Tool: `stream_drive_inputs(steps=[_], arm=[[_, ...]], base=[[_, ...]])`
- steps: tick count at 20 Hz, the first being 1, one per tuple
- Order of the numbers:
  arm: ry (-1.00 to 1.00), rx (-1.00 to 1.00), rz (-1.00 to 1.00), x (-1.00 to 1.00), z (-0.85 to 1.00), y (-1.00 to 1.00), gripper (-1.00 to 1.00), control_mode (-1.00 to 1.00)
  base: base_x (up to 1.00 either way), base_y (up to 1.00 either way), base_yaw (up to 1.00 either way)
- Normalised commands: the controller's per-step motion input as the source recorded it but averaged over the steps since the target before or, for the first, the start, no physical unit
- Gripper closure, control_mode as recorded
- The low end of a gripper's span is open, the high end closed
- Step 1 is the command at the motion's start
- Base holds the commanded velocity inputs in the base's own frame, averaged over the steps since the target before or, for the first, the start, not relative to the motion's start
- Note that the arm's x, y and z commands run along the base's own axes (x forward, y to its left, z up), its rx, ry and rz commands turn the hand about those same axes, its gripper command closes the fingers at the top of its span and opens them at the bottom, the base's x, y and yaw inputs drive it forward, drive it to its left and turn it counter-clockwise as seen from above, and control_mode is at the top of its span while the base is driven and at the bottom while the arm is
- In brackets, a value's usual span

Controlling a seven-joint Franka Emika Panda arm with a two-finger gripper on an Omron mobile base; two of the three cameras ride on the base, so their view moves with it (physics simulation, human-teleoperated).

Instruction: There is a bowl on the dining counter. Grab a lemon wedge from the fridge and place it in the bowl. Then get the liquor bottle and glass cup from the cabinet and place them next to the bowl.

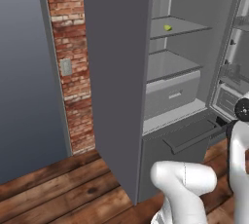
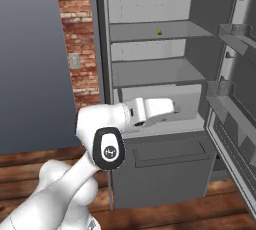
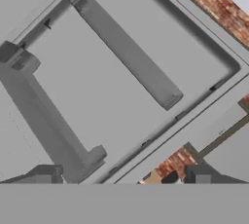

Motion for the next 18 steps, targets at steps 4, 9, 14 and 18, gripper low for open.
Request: stream_drive_inputs(steps=[4, 9, 14, 18], arm=[[0.00, 0.05, 0.00, 0.12, 0.00, 0.91, -1.00, -1.00], [0.00, 0.04, 0.00, 0.05, 0.00, 0.93, -1.00, -1.00], [0.00, 0.07, 0.00, 0.00, 0.00, 0.91, -1.00, -1.00], [0.00, 0.07, 0.00, 0.01, -0.04, 0.87, -1.00, -1.00]], base=[[0.00, 0.00, 0.00], [0.00, 0.00, 0.00], [0.00, 0.00, 0.00], [0.00, 0.00, 0.00]])
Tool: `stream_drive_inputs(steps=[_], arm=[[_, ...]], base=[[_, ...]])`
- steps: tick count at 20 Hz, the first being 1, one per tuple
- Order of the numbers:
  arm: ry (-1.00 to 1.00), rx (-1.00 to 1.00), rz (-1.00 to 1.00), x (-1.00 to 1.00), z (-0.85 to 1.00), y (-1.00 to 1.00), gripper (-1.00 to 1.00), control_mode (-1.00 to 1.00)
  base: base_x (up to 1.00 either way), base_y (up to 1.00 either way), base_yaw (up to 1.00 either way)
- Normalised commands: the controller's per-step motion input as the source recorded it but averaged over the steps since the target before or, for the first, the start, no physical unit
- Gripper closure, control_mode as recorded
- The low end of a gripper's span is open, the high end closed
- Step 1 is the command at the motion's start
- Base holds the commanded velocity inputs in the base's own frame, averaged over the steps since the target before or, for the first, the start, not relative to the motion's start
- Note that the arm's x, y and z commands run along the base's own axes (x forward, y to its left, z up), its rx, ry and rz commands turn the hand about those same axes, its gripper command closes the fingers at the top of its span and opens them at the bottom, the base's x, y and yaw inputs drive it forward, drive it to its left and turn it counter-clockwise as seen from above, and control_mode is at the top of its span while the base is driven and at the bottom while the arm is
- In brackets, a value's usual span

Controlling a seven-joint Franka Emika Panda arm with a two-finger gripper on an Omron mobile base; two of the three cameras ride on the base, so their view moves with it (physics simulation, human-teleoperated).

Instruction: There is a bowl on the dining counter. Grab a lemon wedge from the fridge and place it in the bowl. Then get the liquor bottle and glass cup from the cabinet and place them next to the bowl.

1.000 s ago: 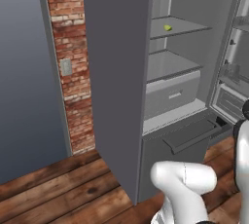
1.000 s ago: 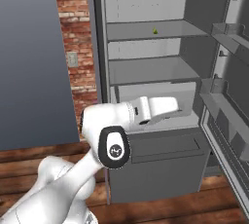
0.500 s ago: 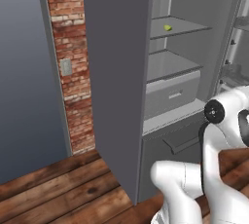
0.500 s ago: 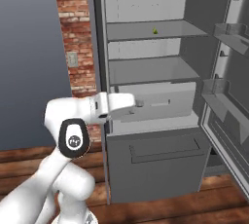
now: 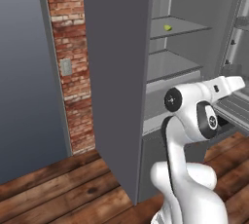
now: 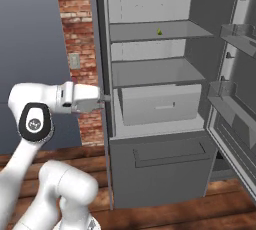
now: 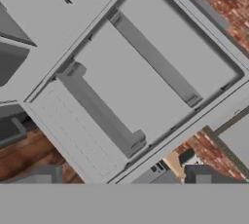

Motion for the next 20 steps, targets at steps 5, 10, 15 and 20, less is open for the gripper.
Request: stream_drive_inputs(steps=[5, 10, 15, 20], arm=[[0.00, 0.08, 0.03, 0.05, -0.19, 0.78, -1.00, -1.00], [-0.01, 0.14, 0.18, 0.12, -0.21, 0.39, -1.00, -1.00], [-0.03, 0.21, 0.37, 0.01, -0.10, 0.17, -1.00, -1.00], [0.01, 0.24, 0.42, -0.02, 0.00, 0.10, -1.00, -1.00]], base=[[0.00, 0.00, 0.00], [0.00, 0.00, 0.00], [0.00, 0.00, 0.00], [0.00, 0.00, 0.00]])
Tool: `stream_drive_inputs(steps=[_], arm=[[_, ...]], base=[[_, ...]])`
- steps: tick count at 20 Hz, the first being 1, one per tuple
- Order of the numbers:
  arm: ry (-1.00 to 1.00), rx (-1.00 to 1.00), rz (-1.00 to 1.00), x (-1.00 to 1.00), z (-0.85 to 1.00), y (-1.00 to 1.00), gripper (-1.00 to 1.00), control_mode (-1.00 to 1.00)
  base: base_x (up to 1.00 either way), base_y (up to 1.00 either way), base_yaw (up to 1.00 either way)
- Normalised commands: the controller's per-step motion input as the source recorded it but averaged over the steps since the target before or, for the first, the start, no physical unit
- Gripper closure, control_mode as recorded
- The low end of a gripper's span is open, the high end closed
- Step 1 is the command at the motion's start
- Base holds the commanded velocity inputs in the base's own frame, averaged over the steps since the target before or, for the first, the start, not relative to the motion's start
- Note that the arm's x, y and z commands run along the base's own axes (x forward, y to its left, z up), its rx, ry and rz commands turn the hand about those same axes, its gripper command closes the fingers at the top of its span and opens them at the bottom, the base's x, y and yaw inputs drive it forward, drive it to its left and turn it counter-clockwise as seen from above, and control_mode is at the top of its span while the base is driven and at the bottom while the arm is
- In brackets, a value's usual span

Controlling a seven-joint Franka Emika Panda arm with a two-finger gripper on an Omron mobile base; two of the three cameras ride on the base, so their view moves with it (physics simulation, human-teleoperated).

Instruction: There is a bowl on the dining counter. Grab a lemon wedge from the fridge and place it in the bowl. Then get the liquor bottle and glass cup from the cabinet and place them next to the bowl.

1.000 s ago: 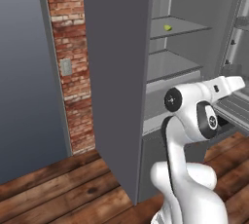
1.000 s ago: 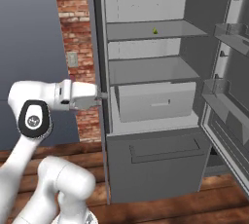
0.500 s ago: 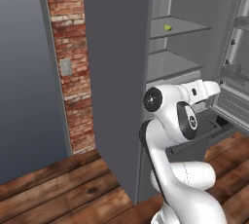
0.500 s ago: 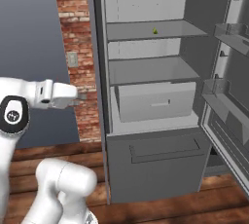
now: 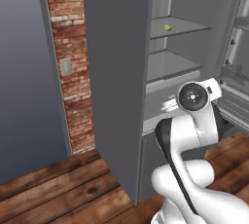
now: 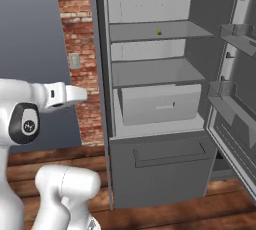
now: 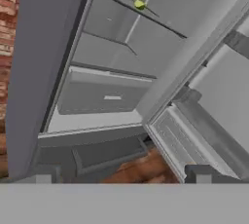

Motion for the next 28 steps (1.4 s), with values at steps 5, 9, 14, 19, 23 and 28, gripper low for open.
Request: stream_drive_inputs(steps=[5, 9, 14, 19, 23, 28], arm=[[0.12, 0.21, 0.39, -0.01, 0.04, 0.14, -1.00, -1.00], [0.18, 0.17, 0.22, 0.00, 0.10, 0.03, -1.00, -1.00], [0.09, 0.06, 0.02, 0.00, 0.00, 0.00, -1.00, -1.00], [0.00, 0.00, 0.02, 0.04, 0.00, -0.07, -1.00, -1.00], [0.00, 0.00, 0.00, 0.00, 0.00, 0.00, -1.00, 1.00], [0.00, 0.00, 0.00, 0.00, 0.00, 0.00, -1.00, 1.00]], base=[[0.00, 0.00, 0.00], [0.00, 0.00, 0.00], [0.00, 0.00, 0.00], [0.00, 0.00, 0.00], [0.05, -0.56, 0.18], [0.00, -0.74, 0.29]])
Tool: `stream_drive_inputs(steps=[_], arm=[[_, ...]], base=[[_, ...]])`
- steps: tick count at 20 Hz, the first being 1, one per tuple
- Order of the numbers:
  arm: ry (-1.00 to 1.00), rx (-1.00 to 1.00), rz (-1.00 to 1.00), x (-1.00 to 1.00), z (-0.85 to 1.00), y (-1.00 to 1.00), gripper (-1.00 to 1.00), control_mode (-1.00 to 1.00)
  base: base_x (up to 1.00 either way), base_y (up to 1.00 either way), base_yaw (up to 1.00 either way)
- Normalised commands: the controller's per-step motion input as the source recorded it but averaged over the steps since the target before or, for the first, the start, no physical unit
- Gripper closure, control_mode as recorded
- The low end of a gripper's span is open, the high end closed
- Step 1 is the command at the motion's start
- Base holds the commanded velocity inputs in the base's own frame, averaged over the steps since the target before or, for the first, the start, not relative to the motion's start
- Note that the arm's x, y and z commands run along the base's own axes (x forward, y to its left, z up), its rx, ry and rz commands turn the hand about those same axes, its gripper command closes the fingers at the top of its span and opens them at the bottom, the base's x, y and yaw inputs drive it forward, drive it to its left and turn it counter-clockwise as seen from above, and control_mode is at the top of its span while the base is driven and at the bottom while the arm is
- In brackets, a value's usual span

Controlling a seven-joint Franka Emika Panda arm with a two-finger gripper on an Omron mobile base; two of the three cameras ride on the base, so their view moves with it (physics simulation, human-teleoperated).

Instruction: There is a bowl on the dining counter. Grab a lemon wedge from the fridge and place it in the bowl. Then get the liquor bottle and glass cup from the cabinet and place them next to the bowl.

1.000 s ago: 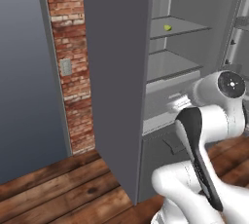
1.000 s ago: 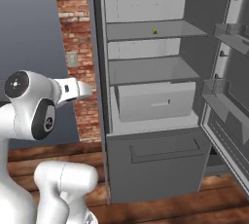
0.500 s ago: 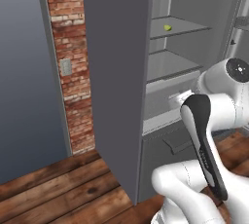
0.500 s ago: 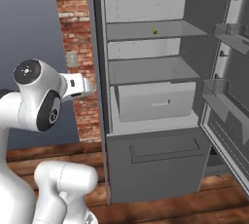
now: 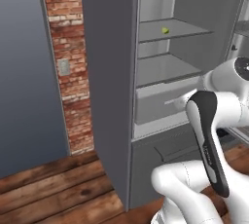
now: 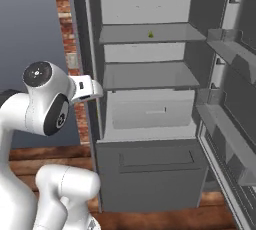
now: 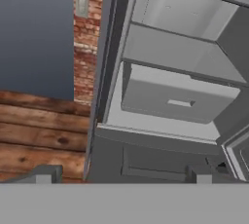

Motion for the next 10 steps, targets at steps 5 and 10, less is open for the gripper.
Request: stream_drive_inputs(steps=[5, 10], arm=[[0.00, 0.00, 0.00, 0.00, 0.00, 0.00, -1.00, 1.00], [0.00, 0.00, 0.00, 0.00, 0.00, 0.00, -1.00, 1.00]], base=[[0.10, -0.54, 0.24], [0.27, -0.49, 0.18]])
